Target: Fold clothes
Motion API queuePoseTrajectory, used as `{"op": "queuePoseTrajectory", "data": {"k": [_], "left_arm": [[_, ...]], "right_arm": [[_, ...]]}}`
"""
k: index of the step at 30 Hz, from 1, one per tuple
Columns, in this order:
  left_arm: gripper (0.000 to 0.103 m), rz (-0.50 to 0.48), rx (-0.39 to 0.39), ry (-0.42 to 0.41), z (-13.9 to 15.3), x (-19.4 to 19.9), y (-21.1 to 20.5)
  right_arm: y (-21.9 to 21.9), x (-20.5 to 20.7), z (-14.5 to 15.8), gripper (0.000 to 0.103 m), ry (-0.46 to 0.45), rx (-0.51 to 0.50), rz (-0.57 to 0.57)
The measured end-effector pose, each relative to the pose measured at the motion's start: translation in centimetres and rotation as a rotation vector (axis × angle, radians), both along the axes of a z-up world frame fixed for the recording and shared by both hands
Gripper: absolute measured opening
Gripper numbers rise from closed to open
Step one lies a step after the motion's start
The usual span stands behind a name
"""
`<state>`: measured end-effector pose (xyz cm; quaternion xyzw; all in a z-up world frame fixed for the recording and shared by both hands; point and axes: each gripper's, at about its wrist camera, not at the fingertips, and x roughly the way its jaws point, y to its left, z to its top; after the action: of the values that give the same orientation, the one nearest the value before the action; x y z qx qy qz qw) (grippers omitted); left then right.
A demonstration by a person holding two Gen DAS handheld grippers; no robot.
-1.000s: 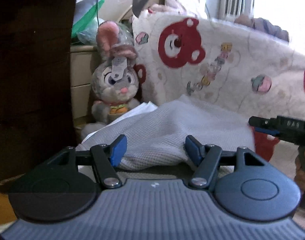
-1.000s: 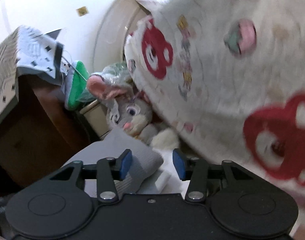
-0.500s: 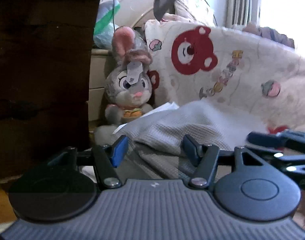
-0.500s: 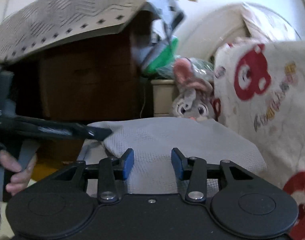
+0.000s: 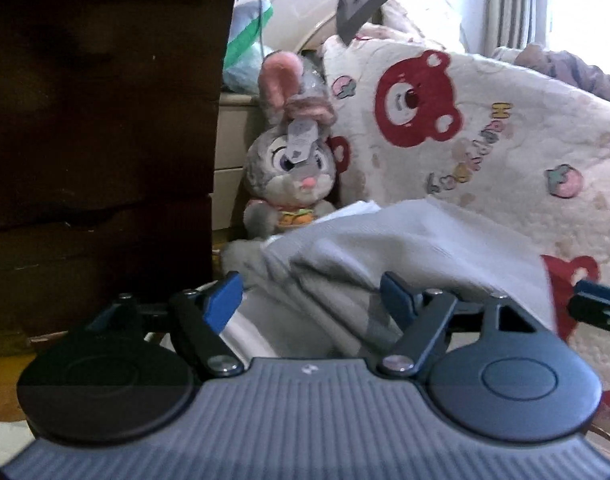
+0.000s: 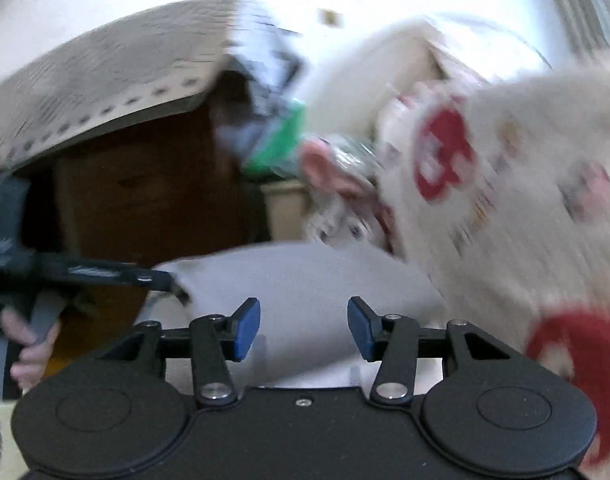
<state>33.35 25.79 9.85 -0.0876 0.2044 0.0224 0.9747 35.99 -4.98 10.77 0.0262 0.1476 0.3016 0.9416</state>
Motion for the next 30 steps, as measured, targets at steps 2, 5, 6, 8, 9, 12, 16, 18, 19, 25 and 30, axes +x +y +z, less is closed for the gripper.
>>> {"op": "queuePoseTrajectory", "data": {"k": [2, 5, 6, 8, 9, 12, 16, 18, 19, 25, 30], "left_arm": [[0.085, -0.019, 0.018, 0.021, -0.1, -1.9, -1.1], [0.093, -0.007, 0.041, 0.073, -0.8, -4.5, -3.1], [0.096, -0.009, 0.047, 0.088, -1.3, -5.5, -4.0], [0.097, -0.02, 0.059, 0.108, -2.0, -7.5, -5.8], [0.098, -0.028, 0.065, 0.114, -2.4, -8.5, -6.7], [0.099, -0.052, 0.097, 0.117, -2.8, -11.8, -9.8], [0.103, -0.086, 0.106, 0.111, -2.2, -15.8, -13.2], [0.103, -0.08, 0.1, 0.103, -2.0, -17.5, -14.3], [0.103, -0.077, 0.097, 0.1, -2.0, -18.3, -14.8], [0.103, -0.054, 0.083, 0.122, -3.6, -22.3, -17.7], [0.103, 0.004, 0.148, 0.135, -7.3, -24.2, -20.7]], "right_arm": [[-1.8, -1.1, -0.5, 0.055, 0.034, 0.003, -0.022], [-3.8, -4.2, -1.4, 0.061, 0.042, -0.01, -0.04], [-4.3, -5.4, -1.7, 0.062, 0.043, -0.011, -0.045], [-5.1, -7.9, -2.3, 0.065, 0.039, -0.027, -0.055], [-5.3, -9.3, -2.6, 0.066, 0.039, -0.038, -0.056], [-6.1, -13.0, -3.2, 0.067, 0.05, -0.047, -0.052], [-7.7, -16.2, -3.0, 0.069, 0.073, -0.077, -0.091], [-8.8, -17.8, -2.9, 0.069, 0.08, -0.075, -0.118], [-9.3, -18.7, -2.9, 0.07, 0.084, -0.068, -0.128], [-11.7, -24.4, -4.5, 0.081, 0.058, -0.053, -0.193], [-13.5, -28.1, -8.1, 0.088, 0.048, 0.013, -0.231]]}}
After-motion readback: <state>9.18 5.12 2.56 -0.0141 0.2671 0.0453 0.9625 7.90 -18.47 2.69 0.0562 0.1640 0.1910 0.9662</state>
